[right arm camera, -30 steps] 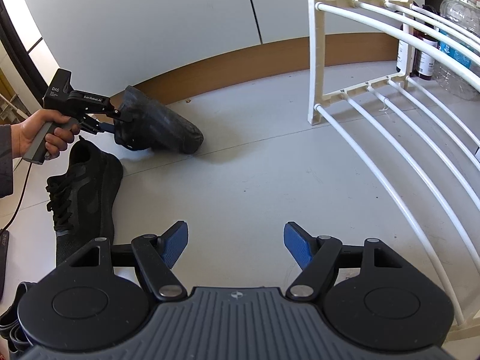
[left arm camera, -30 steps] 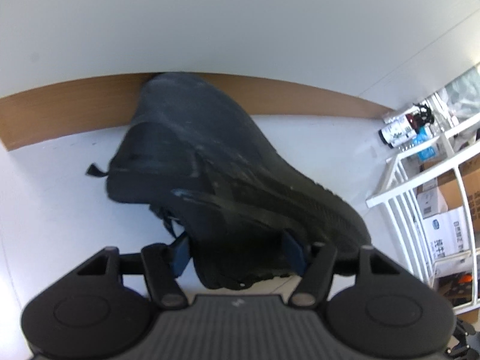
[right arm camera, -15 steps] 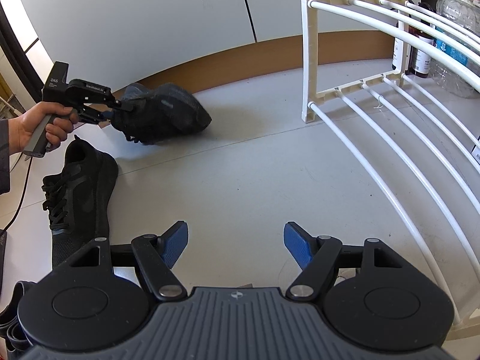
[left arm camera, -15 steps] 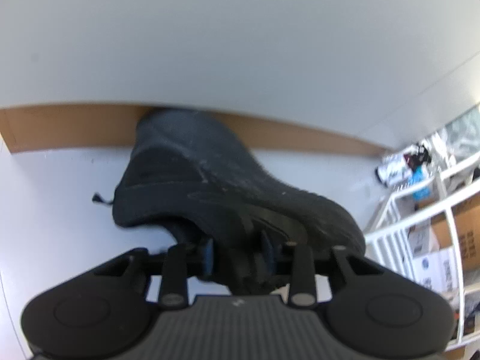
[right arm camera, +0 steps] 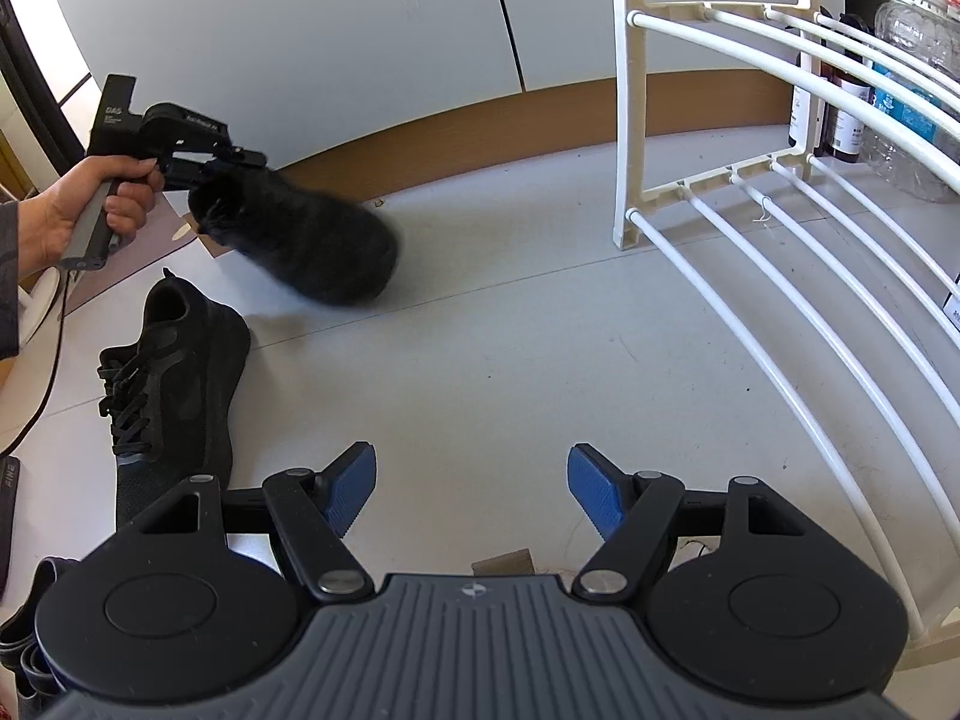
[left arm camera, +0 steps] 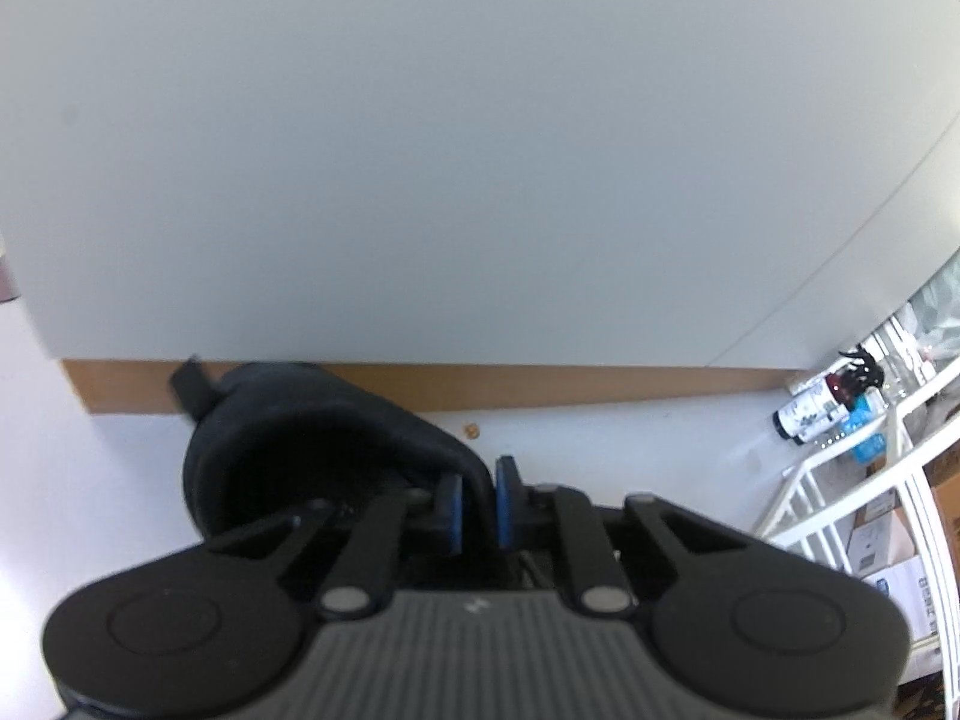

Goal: Organize scattered shoes
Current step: 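Carry the black sneaker toward the first sneaker with the left gripper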

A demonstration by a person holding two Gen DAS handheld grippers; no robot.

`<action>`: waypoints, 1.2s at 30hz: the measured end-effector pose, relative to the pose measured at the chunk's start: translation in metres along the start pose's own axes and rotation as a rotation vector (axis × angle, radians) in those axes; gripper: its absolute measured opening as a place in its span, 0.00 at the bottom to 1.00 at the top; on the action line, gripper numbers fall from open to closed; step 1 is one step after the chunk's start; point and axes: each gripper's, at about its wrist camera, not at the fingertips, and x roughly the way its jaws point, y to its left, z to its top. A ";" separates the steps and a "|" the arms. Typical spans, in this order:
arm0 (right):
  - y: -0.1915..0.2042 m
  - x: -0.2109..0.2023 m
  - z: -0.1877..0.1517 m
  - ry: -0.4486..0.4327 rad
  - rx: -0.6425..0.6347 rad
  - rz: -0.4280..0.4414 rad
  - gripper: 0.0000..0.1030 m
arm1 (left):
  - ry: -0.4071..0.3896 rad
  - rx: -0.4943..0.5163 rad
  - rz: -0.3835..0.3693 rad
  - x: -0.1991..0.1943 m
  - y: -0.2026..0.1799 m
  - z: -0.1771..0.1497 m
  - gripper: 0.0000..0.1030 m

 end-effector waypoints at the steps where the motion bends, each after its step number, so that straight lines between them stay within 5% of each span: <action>1: 0.001 -0.001 0.000 0.000 0.000 0.002 0.73 | -0.004 -0.010 0.003 -0.006 0.003 -0.002 0.09; 22: 0.048 0.001 0.004 -0.019 -0.019 0.085 0.73 | -0.164 -0.128 -0.042 -0.140 0.032 -0.018 0.07; 36: 0.098 0.008 0.005 -0.026 -0.040 0.151 0.73 | -0.250 -0.154 0.028 -0.245 0.050 -0.061 0.06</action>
